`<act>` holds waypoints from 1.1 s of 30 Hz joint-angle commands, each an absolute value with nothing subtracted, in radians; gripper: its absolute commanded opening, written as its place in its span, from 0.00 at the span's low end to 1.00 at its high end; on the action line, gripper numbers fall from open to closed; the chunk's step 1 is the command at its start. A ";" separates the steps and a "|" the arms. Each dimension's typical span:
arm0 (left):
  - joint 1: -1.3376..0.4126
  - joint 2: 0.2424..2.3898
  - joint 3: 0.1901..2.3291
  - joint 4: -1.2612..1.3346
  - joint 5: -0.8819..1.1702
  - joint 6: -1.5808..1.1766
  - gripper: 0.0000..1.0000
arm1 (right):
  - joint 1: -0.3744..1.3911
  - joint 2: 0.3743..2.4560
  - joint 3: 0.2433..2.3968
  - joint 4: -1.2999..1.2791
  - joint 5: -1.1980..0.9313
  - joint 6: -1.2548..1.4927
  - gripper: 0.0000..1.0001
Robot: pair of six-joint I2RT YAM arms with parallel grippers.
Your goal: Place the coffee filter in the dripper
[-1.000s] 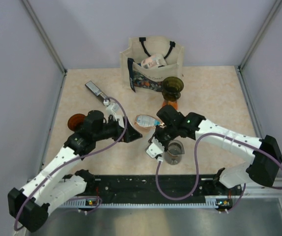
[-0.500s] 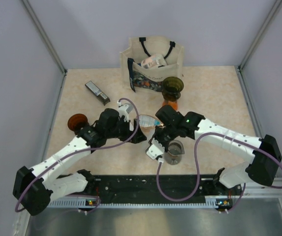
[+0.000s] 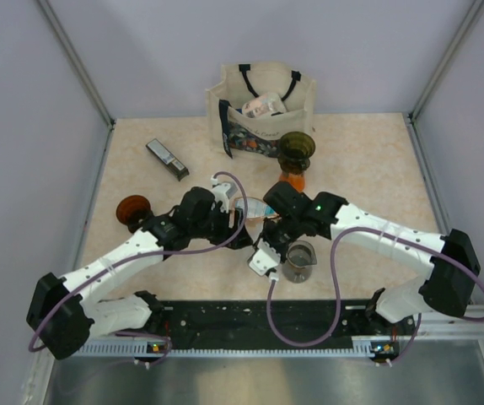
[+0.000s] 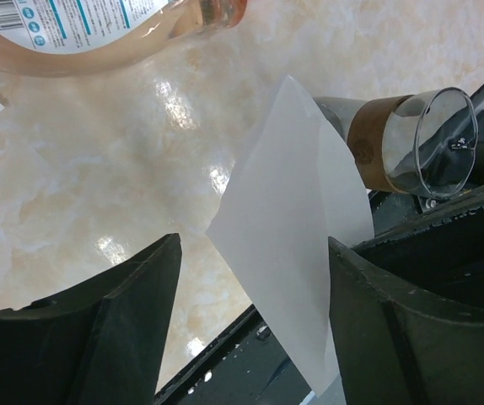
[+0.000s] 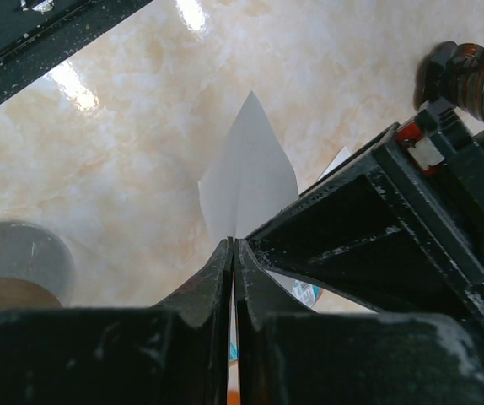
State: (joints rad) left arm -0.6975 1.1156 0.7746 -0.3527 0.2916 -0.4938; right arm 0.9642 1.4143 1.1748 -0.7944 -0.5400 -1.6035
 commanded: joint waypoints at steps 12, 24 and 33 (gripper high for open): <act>-0.716 1.129 0.822 -0.296 0.309 -0.465 0.21 | 0.986 1.356 1.197 -0.805 -0.546 -1.609 0.00; -0.715 1.054 0.877 -0.416 -0.130 -0.440 0.00 | 0.994 1.347 1.186 -0.839 -0.538 -1.612 0.00; -0.713 0.977 0.862 -0.437 -0.193 -0.425 0.00 | 0.996 1.373 1.189 -0.827 -0.520 -1.579 0.00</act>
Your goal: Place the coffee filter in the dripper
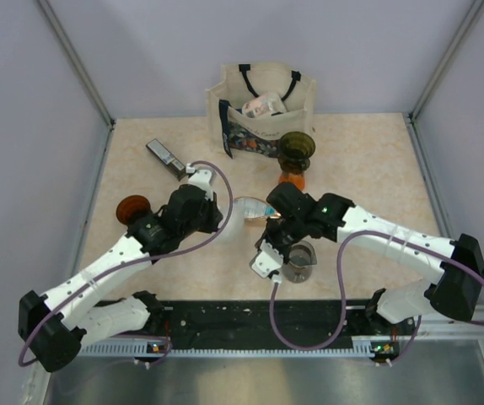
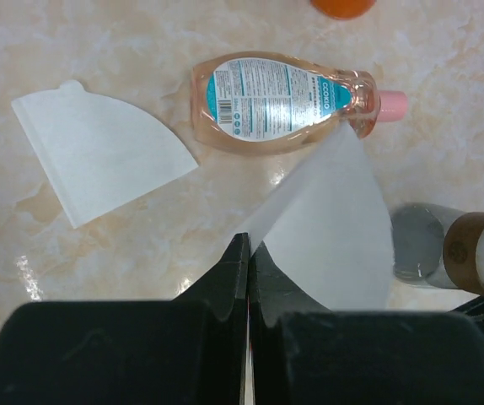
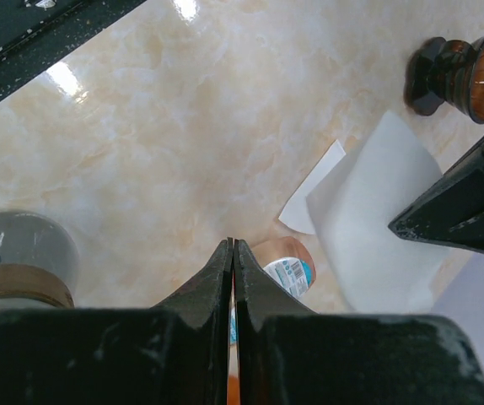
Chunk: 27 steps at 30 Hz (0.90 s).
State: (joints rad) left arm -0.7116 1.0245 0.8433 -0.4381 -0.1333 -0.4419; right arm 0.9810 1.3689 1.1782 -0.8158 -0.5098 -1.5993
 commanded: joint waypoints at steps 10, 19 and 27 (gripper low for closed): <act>-0.715 0.931 0.834 -0.417 -0.299 -0.390 0.00 | 0.994 1.278 1.129 -0.226 -0.292 -1.013 0.75; -0.718 0.950 0.841 -0.310 -0.506 -0.368 0.00 | 0.971 1.270 1.147 0.074 0.250 0.060 0.99; -0.727 0.916 0.807 -0.155 -0.457 -0.310 0.00 | 0.953 1.377 1.192 0.029 0.259 0.497 0.97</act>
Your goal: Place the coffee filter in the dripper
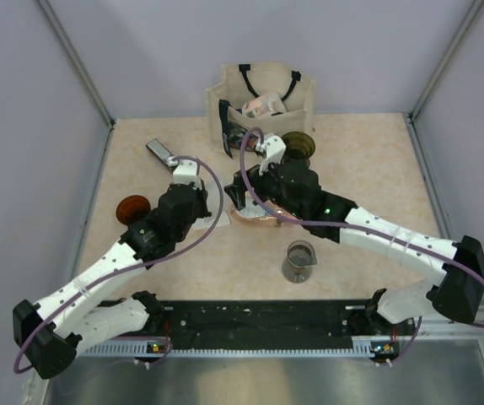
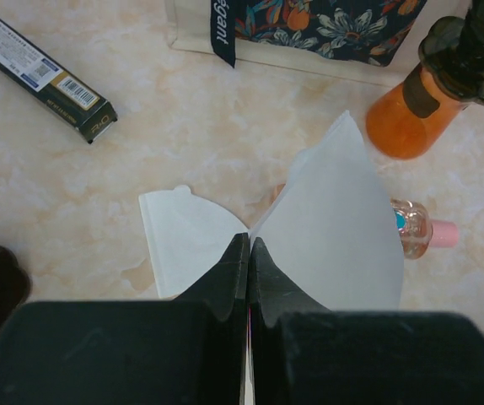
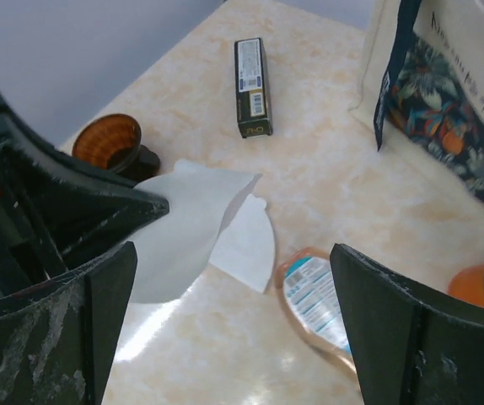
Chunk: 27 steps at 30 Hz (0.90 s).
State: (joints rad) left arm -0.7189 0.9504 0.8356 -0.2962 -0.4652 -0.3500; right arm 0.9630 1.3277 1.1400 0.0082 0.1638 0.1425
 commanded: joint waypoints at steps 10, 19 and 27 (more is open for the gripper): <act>-0.730 0.911 0.792 -0.109 -0.439 -0.344 0.00 | 0.948 1.535 1.270 0.009 0.301 0.603 0.82; -0.730 0.916 0.785 -0.078 -0.460 -0.400 0.00 | 0.948 1.614 1.279 -0.023 0.399 0.617 0.60; -0.730 0.937 0.796 -0.064 -0.442 -0.428 0.00 | 0.948 1.651 1.267 0.026 0.393 0.632 0.47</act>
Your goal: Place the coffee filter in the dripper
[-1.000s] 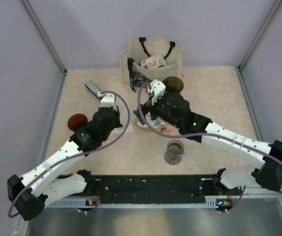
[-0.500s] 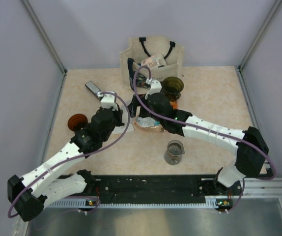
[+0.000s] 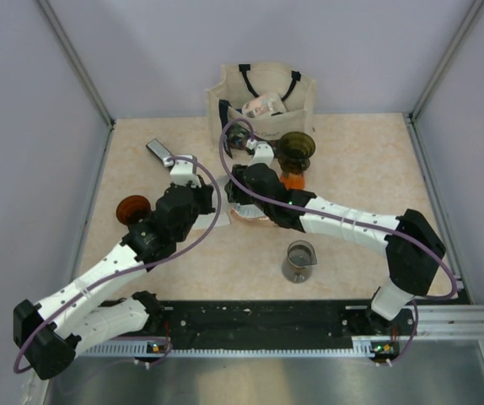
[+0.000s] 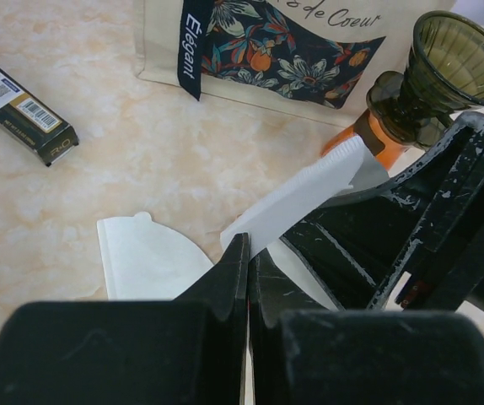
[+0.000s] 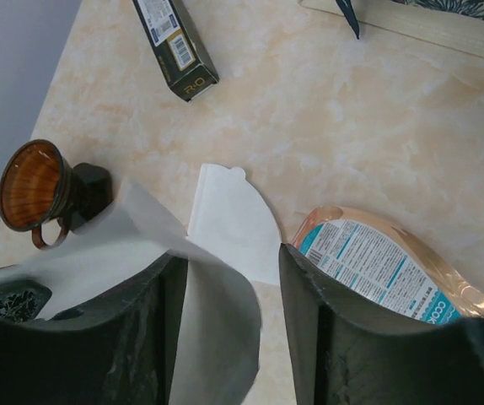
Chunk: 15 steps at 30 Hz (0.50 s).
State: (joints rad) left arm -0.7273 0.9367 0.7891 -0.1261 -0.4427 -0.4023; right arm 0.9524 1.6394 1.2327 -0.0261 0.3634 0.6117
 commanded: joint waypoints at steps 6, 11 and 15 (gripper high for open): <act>-0.730 0.927 0.793 -0.089 -0.527 -0.445 0.00 | 0.948 1.634 1.243 0.015 0.419 0.627 0.23; -0.730 0.930 0.804 -0.141 -0.629 -0.459 0.00 | 0.950 1.609 1.204 0.003 0.397 0.609 0.10; -0.730 0.925 0.811 -0.161 -0.652 -0.463 0.00 | 0.946 1.586 1.183 0.003 0.359 0.575 0.00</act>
State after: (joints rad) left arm -0.7300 0.9405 0.7887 -0.1551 -0.5503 -0.4511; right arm 0.9562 1.6356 1.2098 0.0235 0.3450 0.6243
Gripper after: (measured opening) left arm 0.012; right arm 0.021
